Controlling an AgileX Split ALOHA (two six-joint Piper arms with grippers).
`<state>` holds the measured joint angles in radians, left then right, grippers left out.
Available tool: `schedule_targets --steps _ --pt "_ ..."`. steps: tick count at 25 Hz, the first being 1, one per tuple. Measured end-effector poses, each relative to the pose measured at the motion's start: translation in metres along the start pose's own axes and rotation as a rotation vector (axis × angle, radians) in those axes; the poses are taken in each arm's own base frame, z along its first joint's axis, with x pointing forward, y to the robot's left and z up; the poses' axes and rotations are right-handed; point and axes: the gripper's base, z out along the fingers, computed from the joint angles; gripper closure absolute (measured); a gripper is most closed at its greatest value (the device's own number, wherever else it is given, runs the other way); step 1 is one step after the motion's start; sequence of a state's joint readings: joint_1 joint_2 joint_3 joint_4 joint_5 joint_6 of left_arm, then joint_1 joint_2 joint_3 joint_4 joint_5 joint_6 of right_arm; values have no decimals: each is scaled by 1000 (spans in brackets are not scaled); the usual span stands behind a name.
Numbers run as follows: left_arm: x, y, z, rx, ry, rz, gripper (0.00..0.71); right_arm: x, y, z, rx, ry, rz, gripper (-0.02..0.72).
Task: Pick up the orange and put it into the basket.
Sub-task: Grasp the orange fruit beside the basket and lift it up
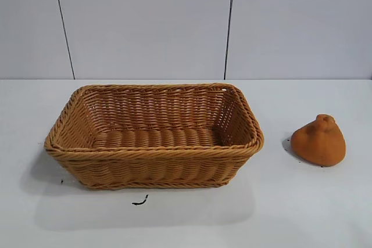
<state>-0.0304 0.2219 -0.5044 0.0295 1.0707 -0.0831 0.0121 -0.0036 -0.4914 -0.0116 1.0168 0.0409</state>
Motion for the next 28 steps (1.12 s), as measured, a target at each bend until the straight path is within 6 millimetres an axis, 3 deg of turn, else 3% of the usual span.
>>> schedule_targets --steps 5,11,17,18,19,26,27,28 --pt "13 1 -18 10 -142 -2 16 -19 1 1 1 38 -16 10" --pt "21 2 -27 17 -223 -3 16 -74 3 30 5 199 -20 10" --pt "21 2 -28 20 -224 -4 16 -118 5 99 10 400 -22 10" --pt "21 2 -28 20 -224 -5 16 -134 6 166 14 558 -23 10" --pt "21 2 -28 20 -224 -5 16 -134 6 166 14 558 -23 10" --pt "21 2 -28 20 -224 -5 16 -144 8 256 18 703 -24 10" --pt "21 2 -28 20 -224 -5 15 -144 8 256 18 703 -24 10" --pt "21 2 -28 20 -224 -5 15 -142 8 271 18 729 -24 10"
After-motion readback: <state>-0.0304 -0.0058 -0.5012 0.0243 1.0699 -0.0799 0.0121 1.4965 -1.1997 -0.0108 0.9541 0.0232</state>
